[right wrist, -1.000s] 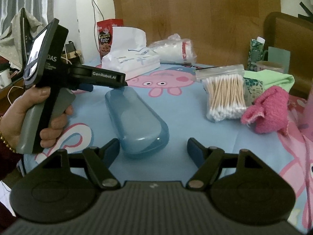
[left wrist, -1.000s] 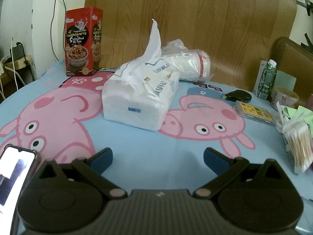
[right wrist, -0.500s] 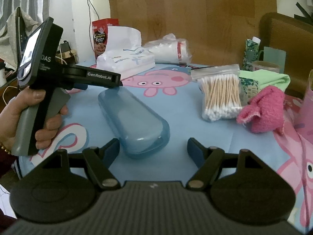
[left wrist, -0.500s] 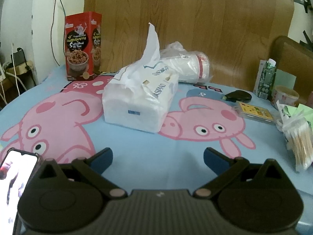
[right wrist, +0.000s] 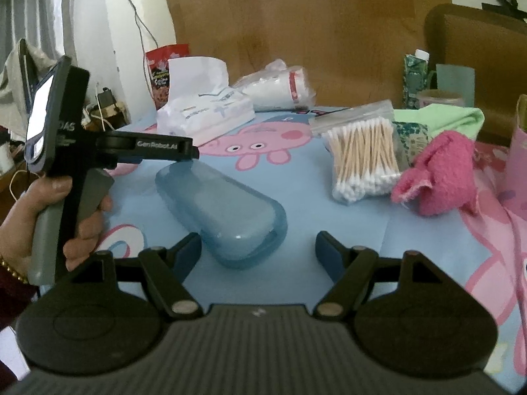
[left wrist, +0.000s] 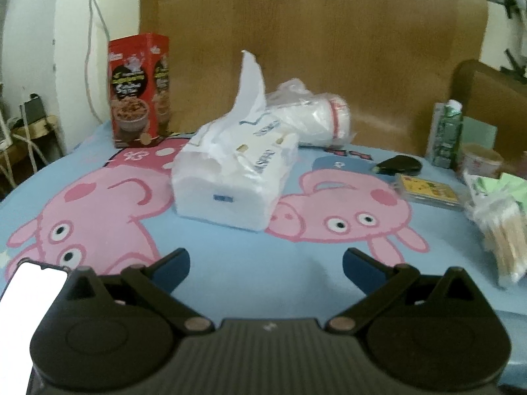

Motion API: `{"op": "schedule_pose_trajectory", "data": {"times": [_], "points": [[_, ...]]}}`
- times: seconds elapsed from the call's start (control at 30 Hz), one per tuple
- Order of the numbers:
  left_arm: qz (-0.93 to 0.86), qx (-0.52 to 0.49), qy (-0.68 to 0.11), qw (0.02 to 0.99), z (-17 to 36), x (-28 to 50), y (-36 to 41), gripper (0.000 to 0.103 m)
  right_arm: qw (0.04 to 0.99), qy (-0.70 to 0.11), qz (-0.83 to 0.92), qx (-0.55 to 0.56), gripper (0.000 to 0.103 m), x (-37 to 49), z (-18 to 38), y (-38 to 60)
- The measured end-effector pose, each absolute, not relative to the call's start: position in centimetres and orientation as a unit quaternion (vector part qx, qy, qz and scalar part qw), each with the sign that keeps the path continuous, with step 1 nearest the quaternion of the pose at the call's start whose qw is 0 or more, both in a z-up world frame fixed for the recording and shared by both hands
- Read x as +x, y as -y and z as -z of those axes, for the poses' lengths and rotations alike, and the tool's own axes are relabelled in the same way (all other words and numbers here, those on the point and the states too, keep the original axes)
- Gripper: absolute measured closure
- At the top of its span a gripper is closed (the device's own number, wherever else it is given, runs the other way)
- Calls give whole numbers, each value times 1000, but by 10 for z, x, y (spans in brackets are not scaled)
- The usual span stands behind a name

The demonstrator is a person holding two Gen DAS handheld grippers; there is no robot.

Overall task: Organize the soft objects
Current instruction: 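Grasp the blue glasses case with the right gripper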

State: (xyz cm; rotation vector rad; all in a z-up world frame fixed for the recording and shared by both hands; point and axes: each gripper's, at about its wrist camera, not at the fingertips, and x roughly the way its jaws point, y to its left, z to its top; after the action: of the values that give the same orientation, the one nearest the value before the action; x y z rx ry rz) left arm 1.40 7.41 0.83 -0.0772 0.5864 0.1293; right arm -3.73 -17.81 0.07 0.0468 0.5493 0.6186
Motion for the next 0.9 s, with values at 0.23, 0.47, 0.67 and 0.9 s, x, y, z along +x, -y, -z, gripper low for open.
{"op": "schedule_pose_trajectory", "data": {"times": [0.23, 0.47, 0.67, 0.9], "points": [[-13, -94, -296, 950, -7, 16, -90, 1, 916, -265, -299, 10, 23, -40, 0, 174], [127, -143, -309, 932, -5, 22, -98, 1, 915, -264, -302, -33, 21, -42, -1, 160], [173, -89, -321, 927, -7, 14, -65, 11, 913, -261, -310, -33, 39, -41, 0, 162], [200, -109, -334, 915, -7, 1, -15, 10, 920, -258, -293, -33, 41, -60, 1, 184]]}}
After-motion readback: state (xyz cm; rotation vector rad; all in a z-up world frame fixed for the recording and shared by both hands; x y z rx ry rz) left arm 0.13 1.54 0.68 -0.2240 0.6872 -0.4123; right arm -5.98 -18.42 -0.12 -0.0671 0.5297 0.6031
